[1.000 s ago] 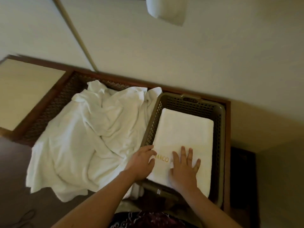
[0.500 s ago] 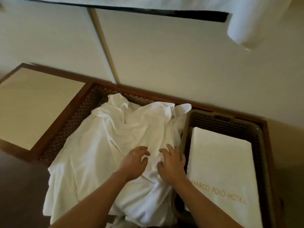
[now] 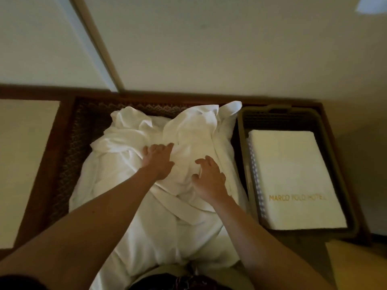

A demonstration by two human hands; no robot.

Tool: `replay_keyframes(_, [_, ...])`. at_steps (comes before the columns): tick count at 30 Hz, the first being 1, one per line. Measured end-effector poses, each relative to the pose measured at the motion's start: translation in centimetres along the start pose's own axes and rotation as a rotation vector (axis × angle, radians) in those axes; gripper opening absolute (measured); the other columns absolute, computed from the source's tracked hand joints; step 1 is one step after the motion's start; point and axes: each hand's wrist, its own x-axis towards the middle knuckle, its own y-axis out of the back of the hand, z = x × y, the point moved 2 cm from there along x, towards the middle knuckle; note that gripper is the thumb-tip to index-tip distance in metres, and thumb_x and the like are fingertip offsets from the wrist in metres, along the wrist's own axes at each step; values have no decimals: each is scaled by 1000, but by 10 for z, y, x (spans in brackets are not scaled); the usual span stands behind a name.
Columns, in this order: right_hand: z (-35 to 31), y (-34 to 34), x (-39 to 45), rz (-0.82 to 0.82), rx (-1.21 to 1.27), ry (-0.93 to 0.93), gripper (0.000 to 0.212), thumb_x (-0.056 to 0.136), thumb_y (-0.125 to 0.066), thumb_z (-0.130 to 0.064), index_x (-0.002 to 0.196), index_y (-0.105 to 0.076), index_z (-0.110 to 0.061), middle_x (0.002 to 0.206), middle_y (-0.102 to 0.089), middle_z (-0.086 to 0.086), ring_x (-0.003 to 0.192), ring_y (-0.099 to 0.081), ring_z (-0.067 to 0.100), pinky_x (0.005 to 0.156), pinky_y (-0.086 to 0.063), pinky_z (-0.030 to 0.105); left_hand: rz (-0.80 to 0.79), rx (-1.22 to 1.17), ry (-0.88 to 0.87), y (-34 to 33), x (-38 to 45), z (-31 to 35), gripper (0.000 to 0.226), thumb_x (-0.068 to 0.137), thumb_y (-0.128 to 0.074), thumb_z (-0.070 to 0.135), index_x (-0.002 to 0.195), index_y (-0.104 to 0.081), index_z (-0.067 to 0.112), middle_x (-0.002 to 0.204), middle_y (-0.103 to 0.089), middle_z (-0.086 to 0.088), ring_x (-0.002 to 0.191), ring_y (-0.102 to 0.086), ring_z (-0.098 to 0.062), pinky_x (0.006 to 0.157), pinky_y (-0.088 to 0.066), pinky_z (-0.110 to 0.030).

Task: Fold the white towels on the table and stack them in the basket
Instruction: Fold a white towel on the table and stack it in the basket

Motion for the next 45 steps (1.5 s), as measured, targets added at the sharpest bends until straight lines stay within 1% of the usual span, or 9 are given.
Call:
replay_keyframes(8, [-1,3,-53,148,-135,177,88,92,-61,-19,161,-11,-41,171,6,-5,157,-5,22,121,-20,57,223,-87,-322,17,-82,21,44,96,-39,37,128,-66,25,120,-67,2,117,-61,-18,119,-26,-38])
replay_keyframes(11, [2,3,-84,129,-284,302,95,93,-63,-26,159,1,-50,167,27,-9,157,10,24,120,-10,60,102,-255,-547,33,-140,41,20,97,-50,24,98,-70,20,86,-55,12,89,-59,-11,77,-39,-22])
replay_keyframes(18, [31,-13,-179,187,-352,354,49,89,-57,-49,134,-61,-32,164,-29,-13,158,8,18,120,9,61,-6,-609,-736,22,-257,58,32,76,-57,22,65,-66,50,67,-58,17,63,-52,-8,58,-38,-23])
replay_keyframes(21, [33,-23,-230,290,-177,322,35,85,-47,-54,98,-67,-30,117,-68,-11,144,-38,10,120,-7,51,75,-534,-727,-3,-291,31,39,75,-64,34,112,-67,45,99,-59,18,91,-56,-4,76,-44,-19])
replay_keyframes(23, [23,-31,-261,300,152,312,33,78,-44,-56,71,-57,-26,76,-65,-7,88,-60,3,93,-39,42,80,-406,-673,-21,-299,6,53,78,-67,35,130,-57,37,119,-54,15,106,-54,-6,89,-47,-26])
replay_keyframes(27, [-6,-53,-306,270,591,293,47,78,-56,-49,60,-53,-6,56,-46,-3,58,-42,10,57,-36,30,252,-117,-454,-52,-301,-40,36,92,-63,32,128,-61,31,123,-60,5,108,-58,-24,84,-45,-38])
replay_keyframes(30, [-29,-65,-329,244,660,234,56,96,-63,-19,44,-44,-31,44,-36,-15,45,-36,1,52,-30,16,357,-83,-280,-65,-304,-80,39,95,-59,35,134,-59,30,131,-63,4,124,-54,-30,100,-38,-47])
replay_keyframes(37, [-81,-132,-349,180,483,8,23,95,-68,-31,101,-73,-9,96,-73,10,93,-69,18,71,-51,28,-165,-636,-362,-67,-370,-178,38,96,-54,49,108,-72,18,108,-72,3,98,-64,-18,97,-50,-51])
replay_keyframes(45, [-239,-305,-337,-320,114,198,36,89,-60,-4,124,-63,-12,119,-64,5,110,-62,23,89,-53,38,-435,-379,13,-93,-434,-432,54,93,-55,52,137,-53,21,134,-56,0,117,-53,-17,102,-40,-39])
